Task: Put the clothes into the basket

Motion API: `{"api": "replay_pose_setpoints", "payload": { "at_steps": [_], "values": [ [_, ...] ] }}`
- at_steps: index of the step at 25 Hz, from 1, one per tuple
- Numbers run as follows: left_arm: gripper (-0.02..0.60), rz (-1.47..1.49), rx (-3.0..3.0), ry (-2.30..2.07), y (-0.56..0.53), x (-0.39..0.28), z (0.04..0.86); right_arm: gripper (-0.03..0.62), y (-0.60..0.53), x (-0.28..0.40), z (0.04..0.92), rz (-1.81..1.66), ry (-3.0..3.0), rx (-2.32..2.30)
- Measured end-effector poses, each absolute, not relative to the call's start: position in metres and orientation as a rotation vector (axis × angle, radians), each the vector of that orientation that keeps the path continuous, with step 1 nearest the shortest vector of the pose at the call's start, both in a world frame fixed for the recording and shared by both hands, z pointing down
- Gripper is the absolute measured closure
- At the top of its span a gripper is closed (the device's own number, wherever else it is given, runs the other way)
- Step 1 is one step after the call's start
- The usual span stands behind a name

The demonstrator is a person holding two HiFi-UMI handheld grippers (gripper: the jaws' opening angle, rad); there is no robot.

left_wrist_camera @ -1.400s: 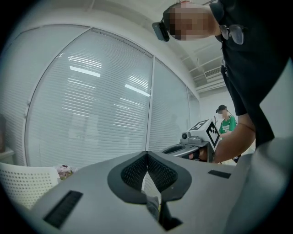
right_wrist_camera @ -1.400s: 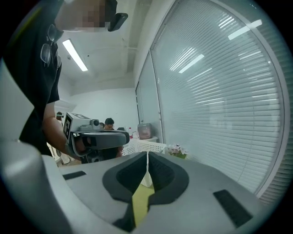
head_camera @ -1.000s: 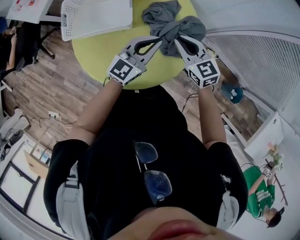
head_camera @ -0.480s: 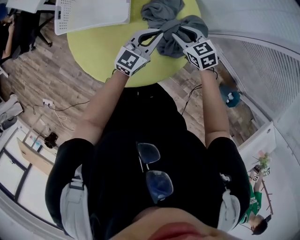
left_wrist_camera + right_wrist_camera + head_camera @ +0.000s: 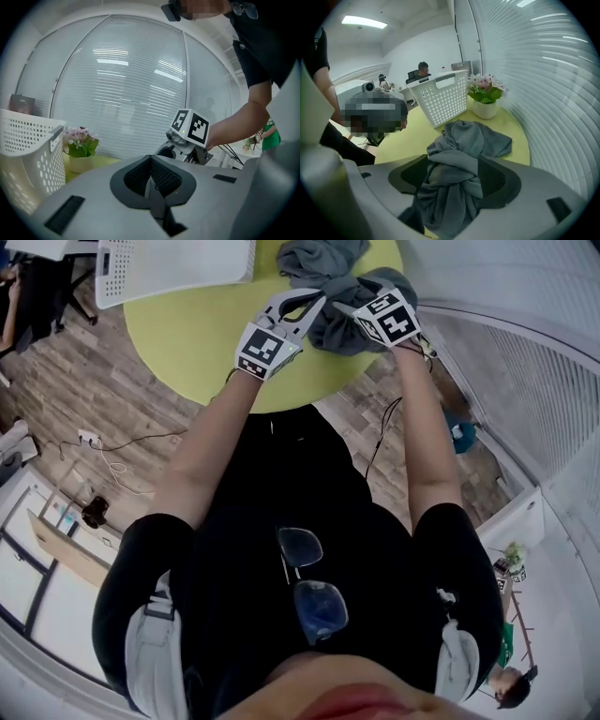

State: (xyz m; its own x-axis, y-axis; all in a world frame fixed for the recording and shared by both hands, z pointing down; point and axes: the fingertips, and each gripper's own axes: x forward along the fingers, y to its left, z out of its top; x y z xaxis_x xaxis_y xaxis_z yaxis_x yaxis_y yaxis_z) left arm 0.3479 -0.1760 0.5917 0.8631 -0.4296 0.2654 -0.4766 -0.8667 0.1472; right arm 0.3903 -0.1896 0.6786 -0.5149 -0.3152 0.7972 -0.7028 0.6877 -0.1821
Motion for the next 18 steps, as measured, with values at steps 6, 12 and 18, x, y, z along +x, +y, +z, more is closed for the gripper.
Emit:
{"api": "replay_pose_setpoints", "payload": {
  "at_steps": [6,12,18],
  "values": [
    [0.571,0.359,2.811,-0.734,-0.183,0.354,0.607,0.18,-0.2,0.393,0.721,0.722,-2.018,0.698],
    [0.571,0.377,2.804,-0.759,-0.188,0.352,0.611,0.145,-0.203,0.386,0.763,0.732,-1.914,0.62],
    [0.571,0.39,2.787,-0.797,-0.194,0.344,0.613,0.141,-0.2,0.377,0.787,0.78,-1.889,0.575]
  ]
}}
